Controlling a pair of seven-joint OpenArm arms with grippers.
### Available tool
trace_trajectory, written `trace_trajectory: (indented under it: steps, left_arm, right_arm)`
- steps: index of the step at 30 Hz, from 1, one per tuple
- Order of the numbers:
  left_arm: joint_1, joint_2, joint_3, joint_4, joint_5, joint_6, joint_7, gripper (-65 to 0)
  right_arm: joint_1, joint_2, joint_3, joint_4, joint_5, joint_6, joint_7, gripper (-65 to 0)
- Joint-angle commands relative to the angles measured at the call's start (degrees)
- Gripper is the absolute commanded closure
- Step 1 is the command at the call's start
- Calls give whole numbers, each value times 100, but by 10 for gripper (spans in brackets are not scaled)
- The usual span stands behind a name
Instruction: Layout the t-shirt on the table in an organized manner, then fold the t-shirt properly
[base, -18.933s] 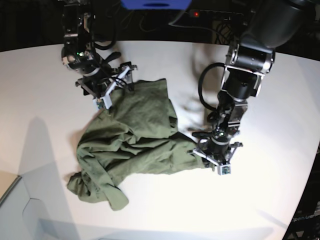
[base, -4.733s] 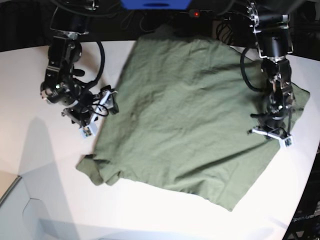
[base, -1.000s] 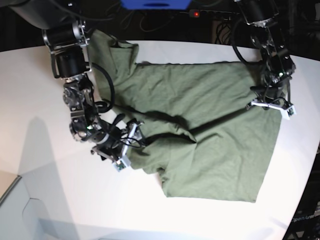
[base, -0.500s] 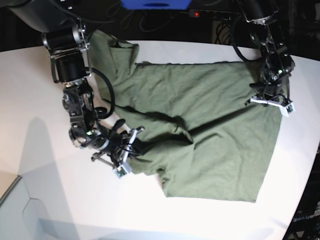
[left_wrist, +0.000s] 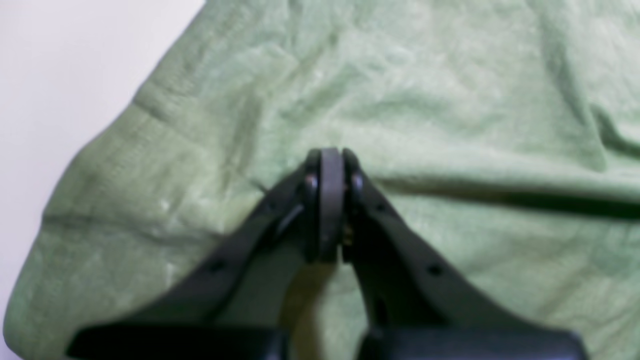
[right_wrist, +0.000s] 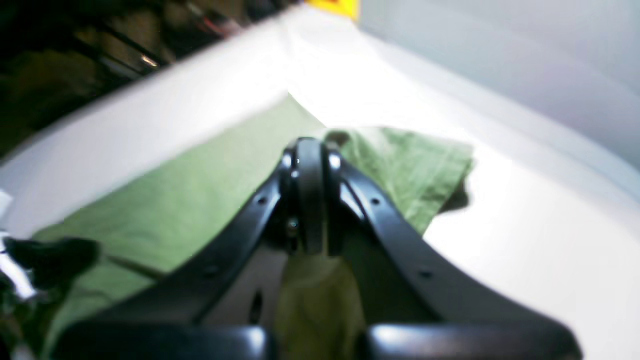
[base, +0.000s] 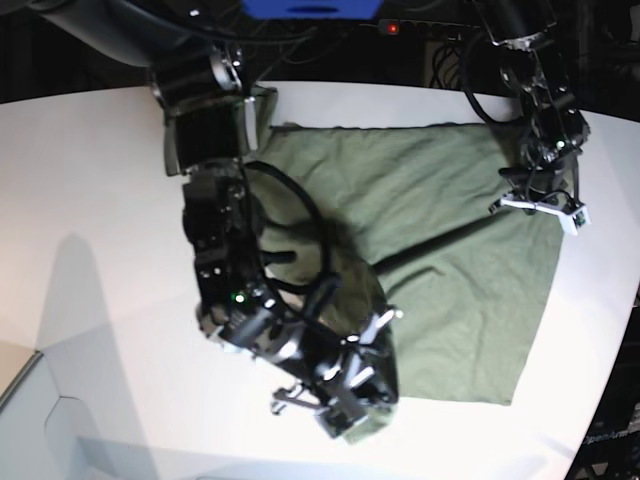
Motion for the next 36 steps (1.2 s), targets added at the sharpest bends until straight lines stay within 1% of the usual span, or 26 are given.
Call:
trace_trajectory:
  steps: [1,2,3,5,7,9,11,12,15,17,18,19,21,24,28,31,33,36]
  left_arm:
    - [-71,-56,-7,116,-7,-6,-90,-2]
    - [-71,-56,-7,116,-7,-6,-90,-2]
    - [-62,-64,-7,116,-25,-6,-99,-2]
    - [-53,-82,-7,116,-16,-6,-108,-2]
    - [-62,-64,-7,116,10,-6,-108,-2]
    - [-53,-64,-7,116,1,-6,-125,-2]
    - [-44,-64,-7,107,19,-6,-134,-2]
    - [-44,-64,-7,107,19,-6,-134,-2]
    - [-44,-91,-7,63,19,-6,-134,-2]
    - [-44,-99,-7,63,10,-6,-134,-2]
    - [-36,-99,-16,72,10,-6,-134,-2]
    - [-36,-99,-25,90,19,-6,-134,-2]
    - [-36,-99,-33,72,19,-6,-134,-2]
    - [-36,-108,-25,81,-16,-14,-134,-2]
    - [43,-73,-16,107,-25,-14,-143,-2]
    - [43,-73,-16,98,-25,-14,-143,-2]
    - [43,-64,-16,116,-25,-14,-143,-2]
    - [43,-64,-25,81,-25,-14,-143,-2]
  right_arm:
    - [158,-9,-229,111,67,78,127,0]
    - [176,-9,-589,102,225,52,127,0]
    - [185,-9,-967,84,524,-10,127,0]
    - [194,-9,-1486,49,955,-80,127,0]
    - [211,-9,-1978,-127,1122,-80,127,0]
    - [229,-9,-2471,-232,1148,-80,136,-8]
    - [238,-9,-2972,-311,1140,-80,136,-68]
    - [238,-9,-3112,-320,1140,-80,136,-114]
    - [220,-9,-3147,-364,1140,-89,136,-252]
    - [220,-9,-3147,-311,1148,-89,145,-327]
    - [220,-9,-3139,-267,1148,-89,145,-353]
    - [220,-9,-3104,-215,1131,-89,145,-366]
    - [229,-9,-2840,-188,1131,-89,145,-362]
    - [229,-9,-2268,-215,1122,-89,145,-363]
    - [422,-9,-1671,-1076,1113,-89,162,-365]
    - [633,16,-1547,-1938,1122,-71,408,-365]
    - [607,121,-1547,-2237,1122,-63,698,-365]
    - [598,130,-1547,-2632,1122,-63,1050,-365]
